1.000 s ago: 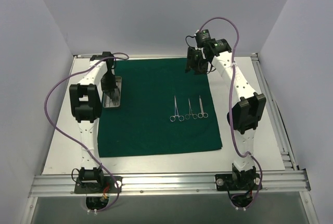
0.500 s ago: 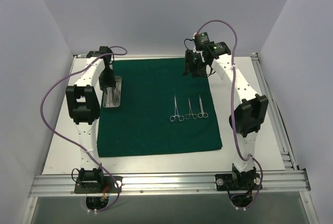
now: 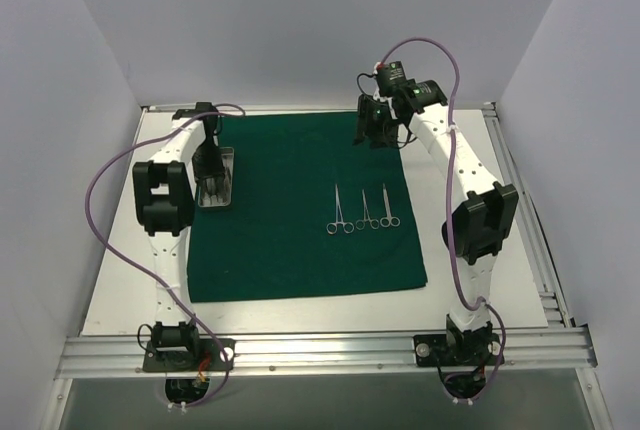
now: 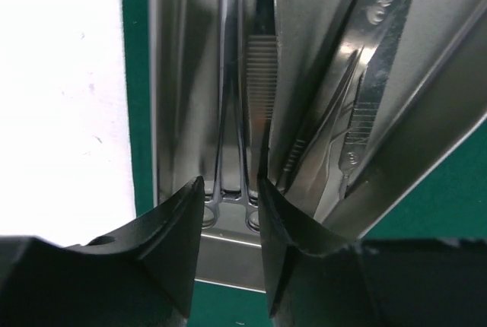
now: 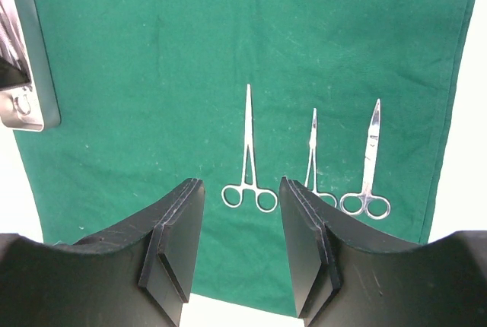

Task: Open and lay out the surgical kit
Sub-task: Pick up the medical item from the container.

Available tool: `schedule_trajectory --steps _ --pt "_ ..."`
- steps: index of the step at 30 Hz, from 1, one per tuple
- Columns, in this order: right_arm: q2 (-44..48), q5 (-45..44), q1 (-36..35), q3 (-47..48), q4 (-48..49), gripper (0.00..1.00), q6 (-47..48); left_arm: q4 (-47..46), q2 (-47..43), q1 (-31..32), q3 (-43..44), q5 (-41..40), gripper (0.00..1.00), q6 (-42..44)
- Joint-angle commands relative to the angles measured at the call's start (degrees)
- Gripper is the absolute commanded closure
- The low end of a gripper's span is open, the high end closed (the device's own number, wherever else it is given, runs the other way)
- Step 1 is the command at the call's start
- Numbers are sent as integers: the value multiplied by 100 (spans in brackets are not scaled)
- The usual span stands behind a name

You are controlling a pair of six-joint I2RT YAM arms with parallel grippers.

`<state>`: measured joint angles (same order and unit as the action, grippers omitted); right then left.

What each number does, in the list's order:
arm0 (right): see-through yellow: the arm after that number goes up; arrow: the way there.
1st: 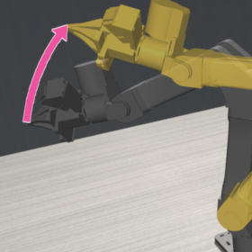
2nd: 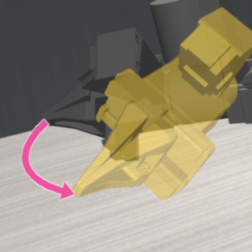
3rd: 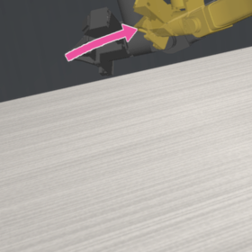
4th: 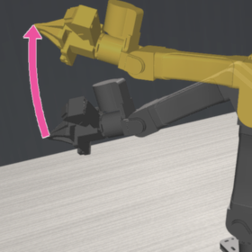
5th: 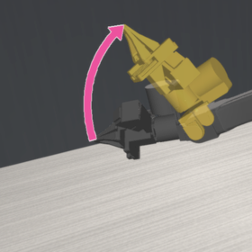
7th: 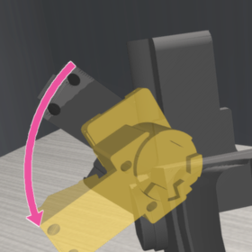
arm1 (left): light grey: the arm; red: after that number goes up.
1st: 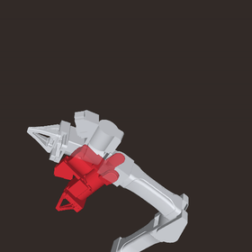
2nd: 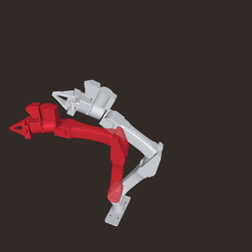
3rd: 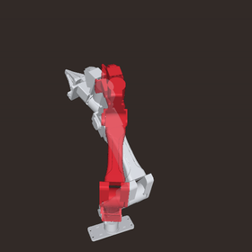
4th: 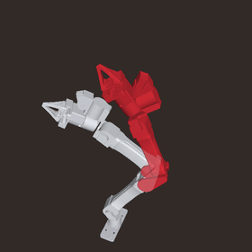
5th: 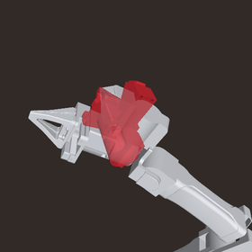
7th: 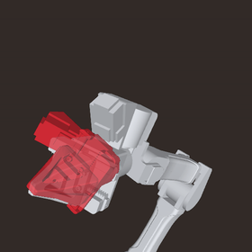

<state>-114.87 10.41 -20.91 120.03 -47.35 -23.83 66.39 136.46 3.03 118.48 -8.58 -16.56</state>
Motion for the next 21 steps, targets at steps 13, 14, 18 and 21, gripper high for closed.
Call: schedule_trajectory --steps 13,14,18,21 --pt "351 145 175 -261 -72 55 186 -57 749 -162 228 857 78 -137" --pt "351 154 175 -261 -64 55 186 -30 776 -197 281 858 88 -129" --pt "404 154 175 -287 -46 55 177 -100 750 -232 299 1087 98 -58" --pt "465 136 175 -366 -2 55 177 -152 339 -224 194 1060 98 -23"
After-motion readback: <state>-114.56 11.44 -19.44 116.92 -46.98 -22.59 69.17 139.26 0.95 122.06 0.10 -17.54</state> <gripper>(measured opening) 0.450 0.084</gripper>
